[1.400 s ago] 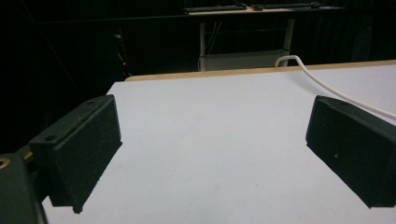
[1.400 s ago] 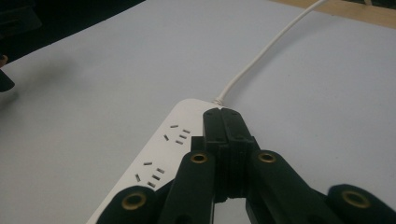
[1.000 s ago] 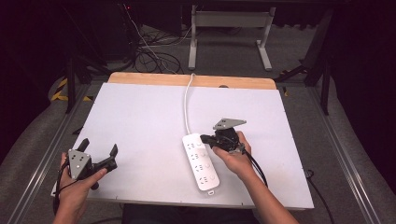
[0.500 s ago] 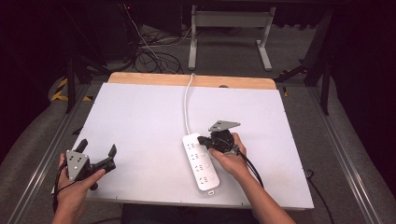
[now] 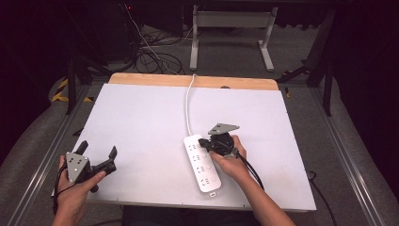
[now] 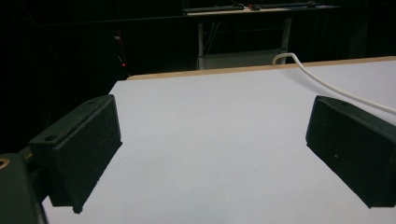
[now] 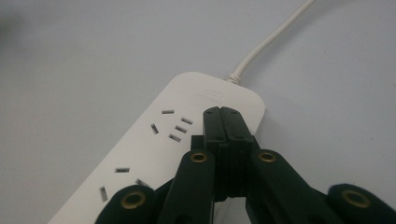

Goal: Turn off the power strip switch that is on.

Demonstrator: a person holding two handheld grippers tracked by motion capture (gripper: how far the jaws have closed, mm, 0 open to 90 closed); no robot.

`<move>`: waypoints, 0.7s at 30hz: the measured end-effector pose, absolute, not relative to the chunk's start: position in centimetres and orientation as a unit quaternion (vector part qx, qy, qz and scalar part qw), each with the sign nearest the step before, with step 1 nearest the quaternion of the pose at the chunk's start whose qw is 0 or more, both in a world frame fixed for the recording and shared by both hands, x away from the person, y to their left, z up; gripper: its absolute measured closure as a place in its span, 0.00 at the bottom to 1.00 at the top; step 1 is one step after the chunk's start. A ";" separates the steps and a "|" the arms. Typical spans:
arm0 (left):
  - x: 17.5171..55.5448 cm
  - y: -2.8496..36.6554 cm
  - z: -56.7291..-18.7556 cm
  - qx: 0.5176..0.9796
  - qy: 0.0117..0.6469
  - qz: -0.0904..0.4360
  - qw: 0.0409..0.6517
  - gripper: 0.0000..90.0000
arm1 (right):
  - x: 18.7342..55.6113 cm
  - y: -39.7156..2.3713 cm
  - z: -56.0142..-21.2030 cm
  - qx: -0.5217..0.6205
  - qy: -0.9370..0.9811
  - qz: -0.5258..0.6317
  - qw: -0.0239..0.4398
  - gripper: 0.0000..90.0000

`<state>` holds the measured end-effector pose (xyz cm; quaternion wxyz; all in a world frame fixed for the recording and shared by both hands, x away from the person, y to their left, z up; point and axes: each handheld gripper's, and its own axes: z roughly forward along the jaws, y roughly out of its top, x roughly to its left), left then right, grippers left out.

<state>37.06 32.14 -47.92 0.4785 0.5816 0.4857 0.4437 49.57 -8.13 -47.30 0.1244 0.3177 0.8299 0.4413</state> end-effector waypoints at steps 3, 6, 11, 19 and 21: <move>37.0 32.1 -48.0 0.580 0.486 0.442 0.481 0.04 | 49.4 -8.1 -47.3 0.319 0.829 0.441 0.130 1.00; 37.1 32.1 -48.0 0.581 0.486 0.442 0.480 0.04 | 49.3 -7.9 -47.3 0.320 0.830 0.436 0.139 1.00; 37.1 32.0 -48.0 0.582 0.485 0.441 0.481 0.04 | 49.0 -7.6 -47.4 0.316 0.829 0.434 0.158 1.00; 37.0 32.1 -48.0 0.580 0.487 0.441 0.481 0.04 | 48.9 -7.4 -47.4 0.315 0.830 0.428 0.168 1.00; 36.9 32.1 -48.0 0.580 0.488 0.441 0.480 0.04 | 48.8 -7.4 -47.4 0.315 0.830 0.427 0.172 1.00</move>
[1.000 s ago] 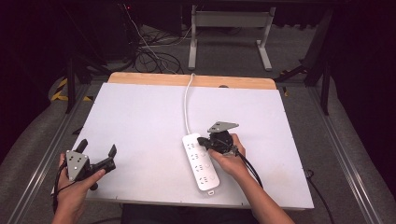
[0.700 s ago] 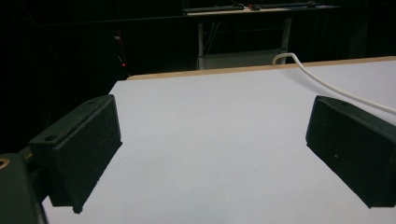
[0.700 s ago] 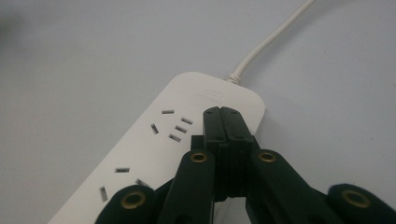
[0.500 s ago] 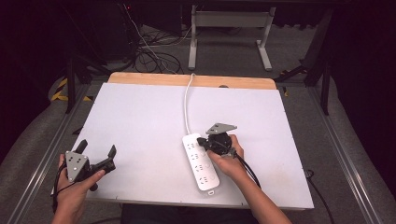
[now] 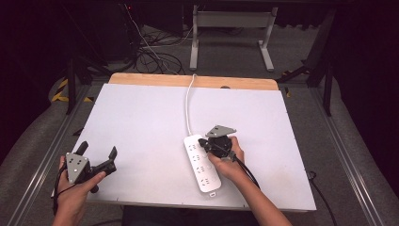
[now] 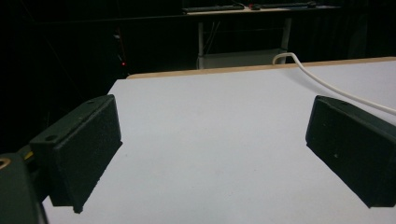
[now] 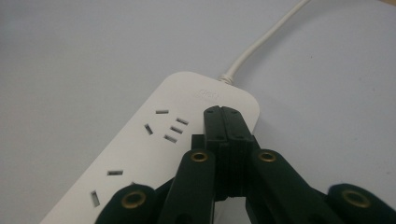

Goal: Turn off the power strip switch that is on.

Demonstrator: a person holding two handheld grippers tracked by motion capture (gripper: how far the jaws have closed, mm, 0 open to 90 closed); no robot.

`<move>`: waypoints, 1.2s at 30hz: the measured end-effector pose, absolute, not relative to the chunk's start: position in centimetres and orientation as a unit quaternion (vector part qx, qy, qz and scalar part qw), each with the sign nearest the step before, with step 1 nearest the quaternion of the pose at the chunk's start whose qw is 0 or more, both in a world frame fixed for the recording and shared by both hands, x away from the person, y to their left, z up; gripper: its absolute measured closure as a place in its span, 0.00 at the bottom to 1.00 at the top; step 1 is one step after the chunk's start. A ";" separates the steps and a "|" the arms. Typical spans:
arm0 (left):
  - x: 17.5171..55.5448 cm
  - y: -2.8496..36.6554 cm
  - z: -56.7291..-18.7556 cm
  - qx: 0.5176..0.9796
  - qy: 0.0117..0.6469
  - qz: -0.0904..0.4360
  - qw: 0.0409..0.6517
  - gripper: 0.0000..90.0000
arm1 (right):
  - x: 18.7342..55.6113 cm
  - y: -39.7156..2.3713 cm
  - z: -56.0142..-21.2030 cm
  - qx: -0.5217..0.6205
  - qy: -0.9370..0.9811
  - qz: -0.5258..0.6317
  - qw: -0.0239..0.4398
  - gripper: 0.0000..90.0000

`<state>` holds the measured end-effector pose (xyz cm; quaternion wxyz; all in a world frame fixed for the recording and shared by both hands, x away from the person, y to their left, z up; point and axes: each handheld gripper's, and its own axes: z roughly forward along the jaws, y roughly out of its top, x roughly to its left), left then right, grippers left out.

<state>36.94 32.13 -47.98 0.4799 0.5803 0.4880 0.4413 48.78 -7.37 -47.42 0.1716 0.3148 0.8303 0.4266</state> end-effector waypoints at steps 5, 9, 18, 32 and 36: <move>36.9 32.1 -48.0 0.580 0.489 0.440 0.480 0.04 | 48.2 -6.6 -47.4 0.296 0.841 0.402 0.208 1.00; 36.8 32.1 -48.0 0.580 0.488 0.440 0.481 0.04 | 47.8 -6.0 -47.3 0.282 0.846 0.384 0.240 1.00; 37.0 32.1 -48.1 0.582 0.489 0.439 0.480 0.04 | 48.0 -6.2 -47.3 0.287 0.845 0.389 0.228 1.00; 37.1 32.0 -48.1 0.584 0.488 0.439 0.478 0.04 | 48.1 -6.2 -47.2 0.289 0.845 0.390 0.225 1.00; 37.1 32.0 -48.1 0.585 0.488 0.437 0.479 0.04 | 48.0 -6.2 -47.2 0.288 0.845 0.389 0.227 1.00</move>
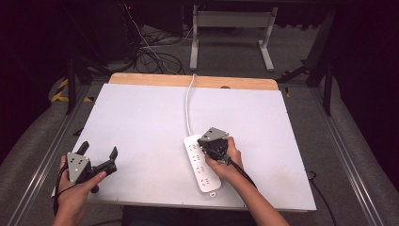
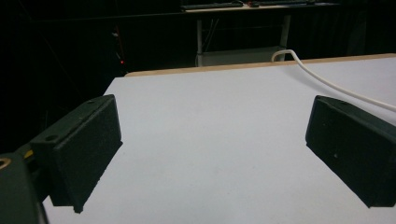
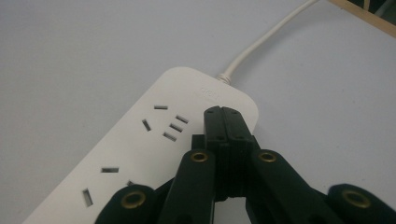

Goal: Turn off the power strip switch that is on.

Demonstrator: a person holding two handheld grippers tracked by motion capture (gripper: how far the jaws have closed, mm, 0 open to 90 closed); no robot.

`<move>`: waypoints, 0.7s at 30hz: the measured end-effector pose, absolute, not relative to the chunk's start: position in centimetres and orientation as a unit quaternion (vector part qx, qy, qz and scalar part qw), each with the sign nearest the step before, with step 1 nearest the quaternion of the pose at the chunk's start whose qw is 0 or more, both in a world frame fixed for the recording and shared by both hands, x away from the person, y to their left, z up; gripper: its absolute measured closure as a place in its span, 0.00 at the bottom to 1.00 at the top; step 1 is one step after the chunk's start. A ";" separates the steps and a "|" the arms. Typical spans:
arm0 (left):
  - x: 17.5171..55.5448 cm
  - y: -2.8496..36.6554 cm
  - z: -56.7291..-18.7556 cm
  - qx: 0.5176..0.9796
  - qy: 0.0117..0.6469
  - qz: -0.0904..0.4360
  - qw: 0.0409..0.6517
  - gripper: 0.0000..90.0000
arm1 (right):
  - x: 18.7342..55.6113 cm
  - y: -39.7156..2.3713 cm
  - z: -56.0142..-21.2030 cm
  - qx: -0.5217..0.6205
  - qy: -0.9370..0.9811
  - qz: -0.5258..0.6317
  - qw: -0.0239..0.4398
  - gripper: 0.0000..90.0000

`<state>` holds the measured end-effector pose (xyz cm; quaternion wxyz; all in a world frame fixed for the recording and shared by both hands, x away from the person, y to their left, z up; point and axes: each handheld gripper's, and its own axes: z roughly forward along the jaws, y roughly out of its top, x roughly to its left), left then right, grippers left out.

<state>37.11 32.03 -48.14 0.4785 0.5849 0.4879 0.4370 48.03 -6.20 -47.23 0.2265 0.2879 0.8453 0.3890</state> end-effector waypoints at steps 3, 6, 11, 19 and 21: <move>37.1 32.0 -48.1 0.586 0.488 0.437 0.478 0.04 | 48.1 -6.2 -47.2 0.289 0.845 0.390 0.225 1.00; 37.1 32.0 -48.1 0.585 0.488 0.437 0.478 0.04 | 48.1 -6.2 -47.2 0.288 0.845 0.390 0.225 1.00; 37.1 32.0 -48.1 0.585 0.488 0.438 0.478 0.04 | 48.1 -6.2 -47.2 0.289 0.845 0.390 0.223 1.00; 37.2 32.0 -48.1 0.586 0.486 0.437 0.479 0.04 | 48.1 -6.2 -47.2 0.288 0.845 0.390 0.224 1.00; 37.2 32.0 -48.1 0.586 0.487 0.437 0.479 0.04 | 48.1 -6.2 -47.2 0.288 0.846 0.389 0.225 1.00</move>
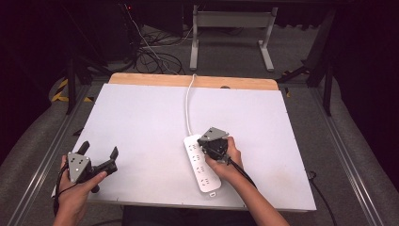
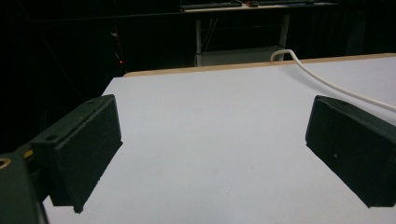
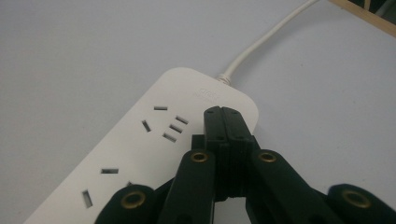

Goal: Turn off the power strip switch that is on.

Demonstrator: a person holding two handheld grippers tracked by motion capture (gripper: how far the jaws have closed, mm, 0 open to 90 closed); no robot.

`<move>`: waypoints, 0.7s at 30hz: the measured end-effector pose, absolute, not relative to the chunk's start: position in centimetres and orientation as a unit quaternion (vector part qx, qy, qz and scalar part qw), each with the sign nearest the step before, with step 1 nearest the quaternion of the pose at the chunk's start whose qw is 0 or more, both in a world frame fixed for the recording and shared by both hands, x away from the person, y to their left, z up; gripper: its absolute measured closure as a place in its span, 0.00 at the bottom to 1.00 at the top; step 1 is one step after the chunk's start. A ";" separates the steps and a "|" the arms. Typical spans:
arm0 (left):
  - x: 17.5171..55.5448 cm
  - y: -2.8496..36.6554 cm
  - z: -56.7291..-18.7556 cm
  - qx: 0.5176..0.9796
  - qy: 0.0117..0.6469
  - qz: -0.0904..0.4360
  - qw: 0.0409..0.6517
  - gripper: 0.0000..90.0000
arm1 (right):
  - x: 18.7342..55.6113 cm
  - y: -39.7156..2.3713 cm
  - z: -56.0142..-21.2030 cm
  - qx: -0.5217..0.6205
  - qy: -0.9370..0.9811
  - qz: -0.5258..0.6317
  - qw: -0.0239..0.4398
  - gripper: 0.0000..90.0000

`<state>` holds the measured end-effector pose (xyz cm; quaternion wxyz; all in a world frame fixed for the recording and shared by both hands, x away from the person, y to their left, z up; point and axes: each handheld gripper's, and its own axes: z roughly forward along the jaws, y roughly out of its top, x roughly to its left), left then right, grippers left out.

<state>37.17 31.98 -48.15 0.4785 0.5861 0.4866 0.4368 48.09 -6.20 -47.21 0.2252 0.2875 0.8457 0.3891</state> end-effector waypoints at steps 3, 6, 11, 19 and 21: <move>37.2 32.0 -48.1 0.584 0.487 0.437 0.480 0.04 | 48.1 -6.2 -47.2 0.290 0.845 0.389 0.226 1.00; 37.2 32.0 -48.1 0.584 0.487 0.438 0.480 0.04 | 48.2 -6.3 -47.2 0.291 0.844 0.391 0.221 1.00; 37.1 32.0 -48.1 0.583 0.487 0.436 0.482 0.04 | 48.2 -6.2 -47.1 0.289 0.846 0.388 0.225 1.00; 37.2 32.1 -48.1 0.584 0.487 0.437 0.479 0.04 | 48.3 -6.2 -47.0 0.293 0.847 0.387 0.218 1.00; 37.2 32.0 -48.1 0.585 0.487 0.437 0.479 0.04 | 48.3 -6.2 -47.0 0.292 0.847 0.386 0.221 1.00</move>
